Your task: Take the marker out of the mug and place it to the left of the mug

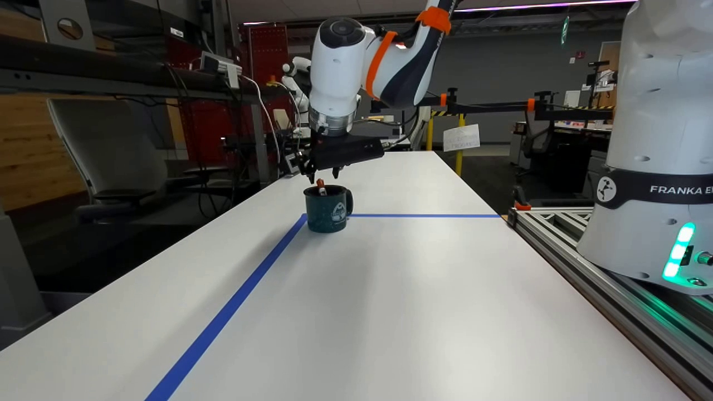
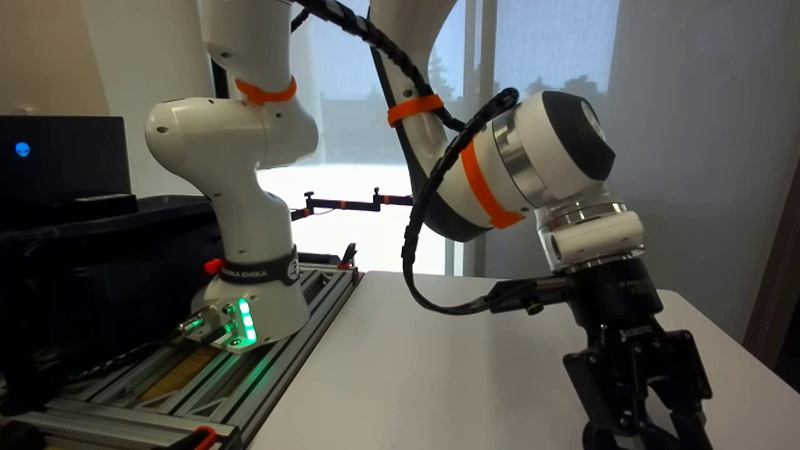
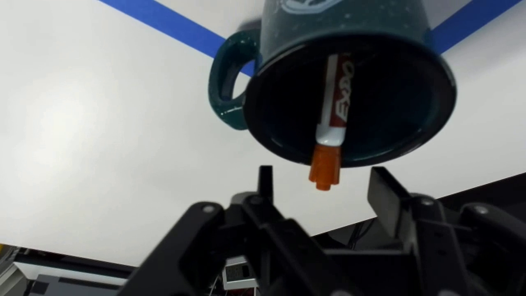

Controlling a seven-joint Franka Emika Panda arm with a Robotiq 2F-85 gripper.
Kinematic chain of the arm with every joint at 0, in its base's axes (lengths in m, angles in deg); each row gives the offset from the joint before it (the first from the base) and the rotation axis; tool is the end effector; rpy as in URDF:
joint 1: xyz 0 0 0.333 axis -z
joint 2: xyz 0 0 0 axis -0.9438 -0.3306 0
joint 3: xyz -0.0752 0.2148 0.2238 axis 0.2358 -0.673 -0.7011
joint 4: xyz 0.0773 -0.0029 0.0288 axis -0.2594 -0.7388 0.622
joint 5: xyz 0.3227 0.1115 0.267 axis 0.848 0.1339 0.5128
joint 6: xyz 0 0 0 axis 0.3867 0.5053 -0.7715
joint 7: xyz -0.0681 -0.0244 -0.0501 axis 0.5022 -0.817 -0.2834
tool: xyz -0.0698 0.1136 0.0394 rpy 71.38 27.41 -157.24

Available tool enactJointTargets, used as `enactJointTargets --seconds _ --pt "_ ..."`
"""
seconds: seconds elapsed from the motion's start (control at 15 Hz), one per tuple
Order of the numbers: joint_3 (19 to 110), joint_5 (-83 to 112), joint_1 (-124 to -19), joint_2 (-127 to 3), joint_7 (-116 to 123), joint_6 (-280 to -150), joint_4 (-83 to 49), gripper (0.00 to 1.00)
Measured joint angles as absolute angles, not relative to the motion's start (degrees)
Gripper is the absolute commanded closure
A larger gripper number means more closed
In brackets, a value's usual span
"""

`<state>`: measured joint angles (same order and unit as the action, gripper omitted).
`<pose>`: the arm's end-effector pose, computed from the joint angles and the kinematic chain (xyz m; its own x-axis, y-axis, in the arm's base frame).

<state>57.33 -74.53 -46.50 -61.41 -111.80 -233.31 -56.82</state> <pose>0.5171 -0.1779 0.1596 0.4441 -0.6184 0.6483 -0.8462 -0.5274 0.0766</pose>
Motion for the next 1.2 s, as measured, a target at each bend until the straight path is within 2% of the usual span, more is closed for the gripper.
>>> enactJointTargets --seconds 0.07,0.13,0.2,0.27,0.73,0.8,0.93,1.0,1.07,1.13,1.2 --pt "57.30 -74.41 -46.50 -61.61 -111.80 -233.38 -56.82 0.49" --pt "57.30 -74.26 -46.49 -61.78 -111.80 -233.44 -56.82 0.52" --pt "57.30 -74.12 -46.49 -61.93 -111.79 -233.52 -56.81 0.50" --pt "57.30 -74.08 -46.49 -62.08 -111.79 -233.63 -56.81 0.54" --pt "57.33 -74.05 -46.49 -63.80 -111.79 -234.42 -56.10 0.44" --pt "57.34 -74.05 -46.46 -64.10 -111.79 -234.55 -55.88 0.48" --pt "57.38 -74.02 -46.42 -64.80 -111.79 -234.95 -55.26 0.50" --pt "57.40 -74.02 -46.38 -65.13 -111.79 -235.11 -54.95 0.53" --pt "57.41 -74.02 -46.32 -65.44 -111.79 -235.25 -54.69 0.62" --pt "57.41 -74.02 -46.22 -65.75 -111.79 -235.47 -54.46 0.77" --pt "57.46 -74.02 -46.15 -66.14 -111.79 -235.69 -54.12 0.80"
